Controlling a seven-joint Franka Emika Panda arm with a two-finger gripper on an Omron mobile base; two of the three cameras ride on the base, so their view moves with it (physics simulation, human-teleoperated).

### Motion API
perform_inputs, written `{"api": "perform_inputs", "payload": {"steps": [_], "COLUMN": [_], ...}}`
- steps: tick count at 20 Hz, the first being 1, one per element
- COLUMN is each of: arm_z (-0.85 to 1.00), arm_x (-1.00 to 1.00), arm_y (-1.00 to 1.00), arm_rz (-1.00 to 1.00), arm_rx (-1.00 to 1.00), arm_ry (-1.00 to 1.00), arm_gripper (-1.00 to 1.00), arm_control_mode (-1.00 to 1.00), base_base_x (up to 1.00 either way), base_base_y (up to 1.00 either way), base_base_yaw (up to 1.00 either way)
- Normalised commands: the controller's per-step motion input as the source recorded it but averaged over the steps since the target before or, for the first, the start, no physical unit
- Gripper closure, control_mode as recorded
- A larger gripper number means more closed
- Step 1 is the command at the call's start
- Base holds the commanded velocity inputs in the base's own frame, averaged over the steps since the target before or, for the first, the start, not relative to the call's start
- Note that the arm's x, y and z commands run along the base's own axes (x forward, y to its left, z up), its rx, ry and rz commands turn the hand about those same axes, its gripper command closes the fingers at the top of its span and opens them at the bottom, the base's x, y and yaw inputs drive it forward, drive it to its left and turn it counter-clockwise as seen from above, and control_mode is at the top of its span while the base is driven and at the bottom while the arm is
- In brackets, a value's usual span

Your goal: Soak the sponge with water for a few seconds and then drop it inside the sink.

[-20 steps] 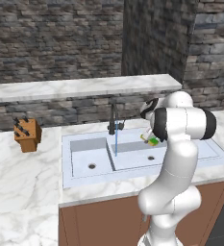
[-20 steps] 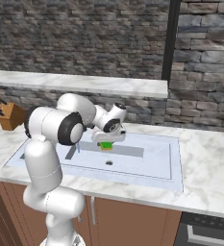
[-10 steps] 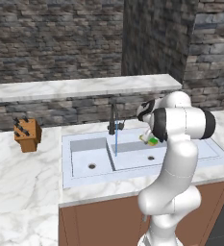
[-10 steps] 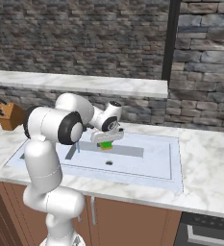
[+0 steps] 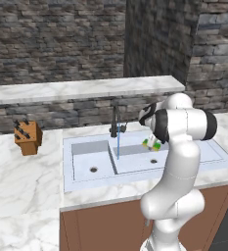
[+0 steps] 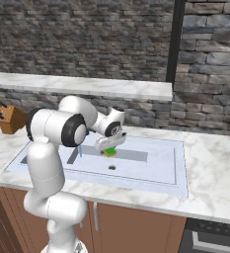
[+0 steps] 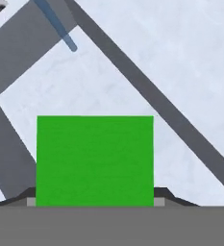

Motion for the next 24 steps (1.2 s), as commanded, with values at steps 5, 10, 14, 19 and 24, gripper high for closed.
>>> {"api": "perform_inputs", "payload": {"steps": [5, 10, 14, 19, 24], "arm_z": [-0.12, -0.17, -0.17, -0.14, -0.13], "arm_x": [0.00, 0.00, 0.00, 0.00, 0.00], "arm_y": [0.00, 0.00, 0.00, 0.00, -0.04], "arm_rz": [0.19, 0.18, 0.19, 0.18, 0.15], "arm_rx": [0.00, 0.00, 0.00, 0.00, 0.00], "arm_ry": [0.00, 0.00, 0.00, -0.01, -0.04], "arm_gripper": [1.00, 1.00, 1.00, 1.00, 1.00], "arm_control_mode": [-1.00, -1.00, -1.00, -1.00, -1.00], "base_base_x": [0.00, 0.00, 0.00, 0.00, 0.00], "base_base_y": [0.00, 0.00, 0.00, 0.00, 0.00], "base_base_yaw": [0.00, 0.00, 0.00, 0.00, 0.00]}}
